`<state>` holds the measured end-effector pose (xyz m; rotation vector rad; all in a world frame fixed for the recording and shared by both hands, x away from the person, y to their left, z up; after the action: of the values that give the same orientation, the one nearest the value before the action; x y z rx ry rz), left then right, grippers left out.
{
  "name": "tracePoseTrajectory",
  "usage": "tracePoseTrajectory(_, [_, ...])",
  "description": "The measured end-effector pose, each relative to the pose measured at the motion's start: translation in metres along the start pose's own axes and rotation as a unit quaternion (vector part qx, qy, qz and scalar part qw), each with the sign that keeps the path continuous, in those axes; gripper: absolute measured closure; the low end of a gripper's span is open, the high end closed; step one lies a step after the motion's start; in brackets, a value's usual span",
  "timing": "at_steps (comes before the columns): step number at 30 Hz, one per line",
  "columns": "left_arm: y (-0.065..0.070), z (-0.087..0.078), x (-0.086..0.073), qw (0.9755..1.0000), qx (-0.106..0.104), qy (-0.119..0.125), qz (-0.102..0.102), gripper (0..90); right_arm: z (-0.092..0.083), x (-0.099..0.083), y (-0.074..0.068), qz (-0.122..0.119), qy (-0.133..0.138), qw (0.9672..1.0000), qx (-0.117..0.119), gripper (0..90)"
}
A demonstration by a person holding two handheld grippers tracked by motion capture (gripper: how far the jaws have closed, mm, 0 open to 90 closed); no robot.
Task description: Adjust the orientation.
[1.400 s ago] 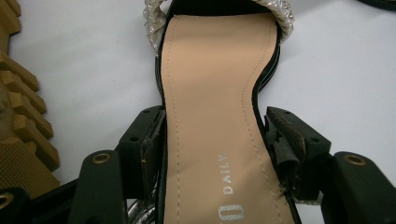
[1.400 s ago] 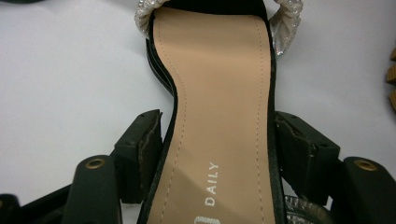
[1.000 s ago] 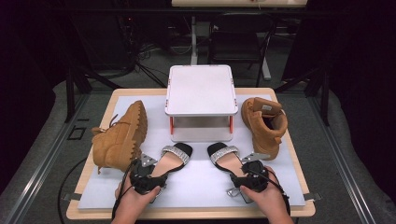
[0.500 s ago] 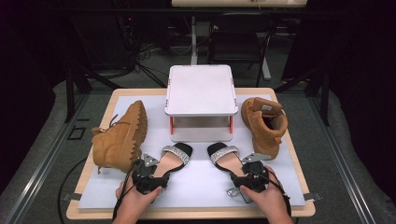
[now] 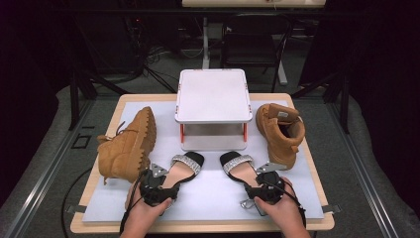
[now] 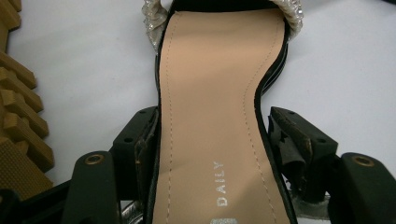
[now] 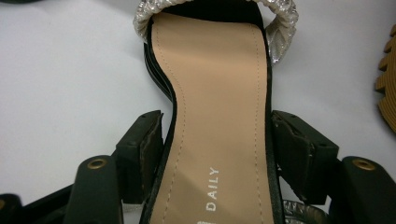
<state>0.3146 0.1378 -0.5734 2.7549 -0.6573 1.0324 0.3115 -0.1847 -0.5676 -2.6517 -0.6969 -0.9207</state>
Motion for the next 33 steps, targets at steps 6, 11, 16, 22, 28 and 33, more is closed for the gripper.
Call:
tracePoseTrajectory(6, [-0.0021,-0.0006,0.0005,0.9997,-0.008,0.001,-0.022,37.6,0.0011,0.0005,0.0008,0.009,-0.002,1.0000,-0.001,35.8])
tracePoseTrajectory(11, [-0.0059,-0.0016,0.0012,0.9985,-0.023,0.001,-0.050,41.3,0.0019,0.0013,0.0014,0.022,-0.001,0.9998,0.000,37.2])
tracePoseTrajectory(16, [-0.0045,-0.0022,0.0015,0.9989,-0.015,0.000,-0.044,41.5,0.0016,0.0018,0.0003,0.028,-0.002,0.9996,-0.007,38.4])
tracePoseTrajectory(22, [-0.0044,-0.0025,0.0015,0.9989,-0.014,0.000,-0.044,41.7,0.0010,0.0013,-0.0005,0.037,0.006,0.9992,-0.014,39.5])
tracePoseTrajectory(28, [-0.0054,-0.0029,0.0008,0.9985,-0.018,-0.002,-0.052,41.8,-0.0016,-0.0006,-0.0012,0.042,0.010,0.9990,-0.006,41.2])
tracePoseTrajectory(33, [-0.0052,-0.0048,0.0003,0.9986,-0.017,-0.005,-0.050,41.8,-0.0032,-0.0015,-0.0003,0.045,0.010,0.9989,-0.004,41.5])
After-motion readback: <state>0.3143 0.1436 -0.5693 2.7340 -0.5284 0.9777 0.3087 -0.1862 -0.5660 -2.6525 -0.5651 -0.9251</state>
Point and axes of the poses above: each handheld gripper's, and its own axes: z roughly forward along the jaws, x roughly out of its top, y roughly to its right, the point moved 4 cm from there along z, roughly forward along the jaws, and after that the axes turned 4 degrees about x, right-handed, at the moved point
